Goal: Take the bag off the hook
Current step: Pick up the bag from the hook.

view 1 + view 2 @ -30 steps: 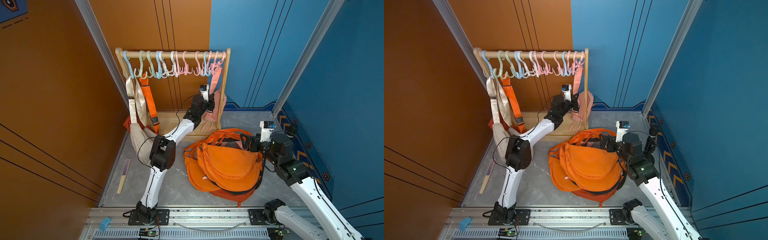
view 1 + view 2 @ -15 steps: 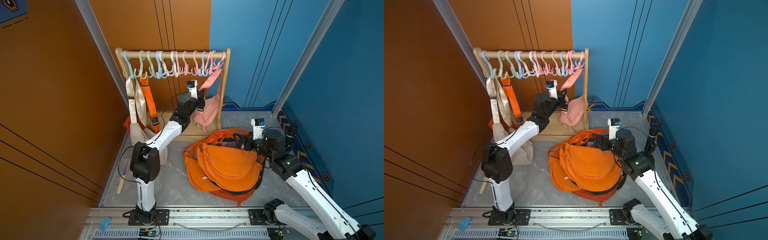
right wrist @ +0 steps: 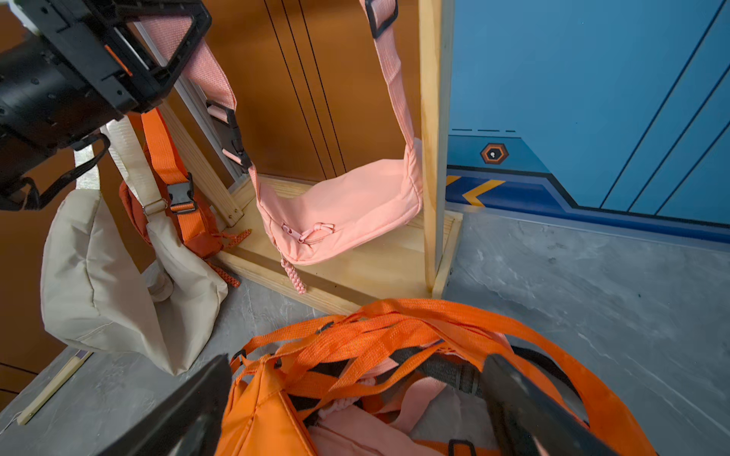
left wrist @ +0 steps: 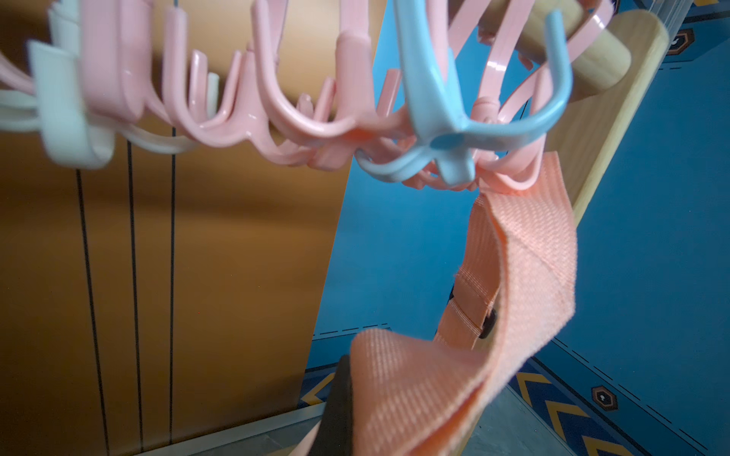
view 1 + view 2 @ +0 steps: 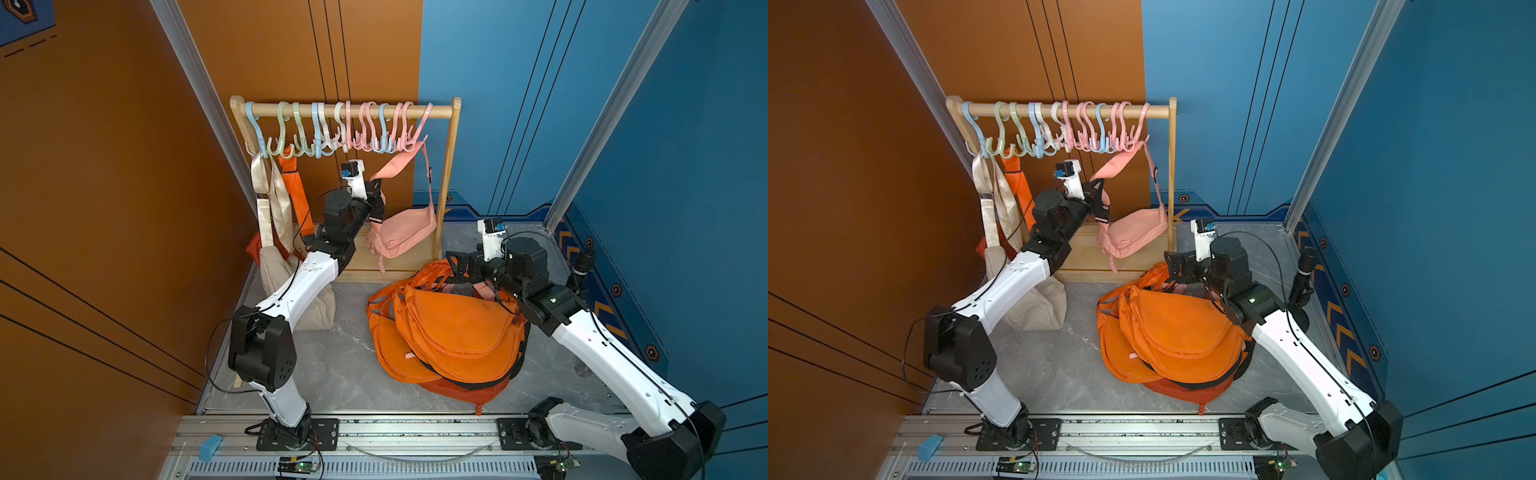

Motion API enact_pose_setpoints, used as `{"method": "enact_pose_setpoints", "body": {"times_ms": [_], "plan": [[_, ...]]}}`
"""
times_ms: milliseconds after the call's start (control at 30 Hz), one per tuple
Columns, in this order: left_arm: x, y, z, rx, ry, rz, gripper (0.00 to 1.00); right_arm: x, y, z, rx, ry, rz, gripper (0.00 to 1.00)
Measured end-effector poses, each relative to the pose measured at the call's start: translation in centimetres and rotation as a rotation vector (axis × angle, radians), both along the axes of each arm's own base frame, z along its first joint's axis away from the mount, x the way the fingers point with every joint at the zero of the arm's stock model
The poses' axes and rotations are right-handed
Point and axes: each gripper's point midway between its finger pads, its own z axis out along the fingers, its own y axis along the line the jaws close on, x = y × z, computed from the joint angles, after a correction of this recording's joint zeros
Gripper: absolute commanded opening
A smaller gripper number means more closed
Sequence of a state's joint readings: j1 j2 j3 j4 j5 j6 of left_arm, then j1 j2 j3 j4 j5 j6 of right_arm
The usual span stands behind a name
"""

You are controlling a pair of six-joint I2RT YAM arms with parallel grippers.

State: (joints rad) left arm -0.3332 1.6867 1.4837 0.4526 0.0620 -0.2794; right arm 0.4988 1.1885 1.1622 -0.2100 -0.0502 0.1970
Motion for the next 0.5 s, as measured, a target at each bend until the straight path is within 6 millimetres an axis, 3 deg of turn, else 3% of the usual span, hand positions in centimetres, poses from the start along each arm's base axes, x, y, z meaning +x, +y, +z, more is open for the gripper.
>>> {"method": "enact_pose_setpoints", "body": {"times_ms": [300, 500], "plan": [[-1.6, 1.7, 1.8, -0.019, -0.020, -0.007, 0.00, 6.4, 3.6, 3.5, -0.005, -0.089, 0.027, 1.00], [-2.0, 2.3, 1.6, -0.013, 0.003, -0.022, 0.00, 11.0, 6.0, 2.9, -0.004, -0.117, 0.076, 0.99]]}}
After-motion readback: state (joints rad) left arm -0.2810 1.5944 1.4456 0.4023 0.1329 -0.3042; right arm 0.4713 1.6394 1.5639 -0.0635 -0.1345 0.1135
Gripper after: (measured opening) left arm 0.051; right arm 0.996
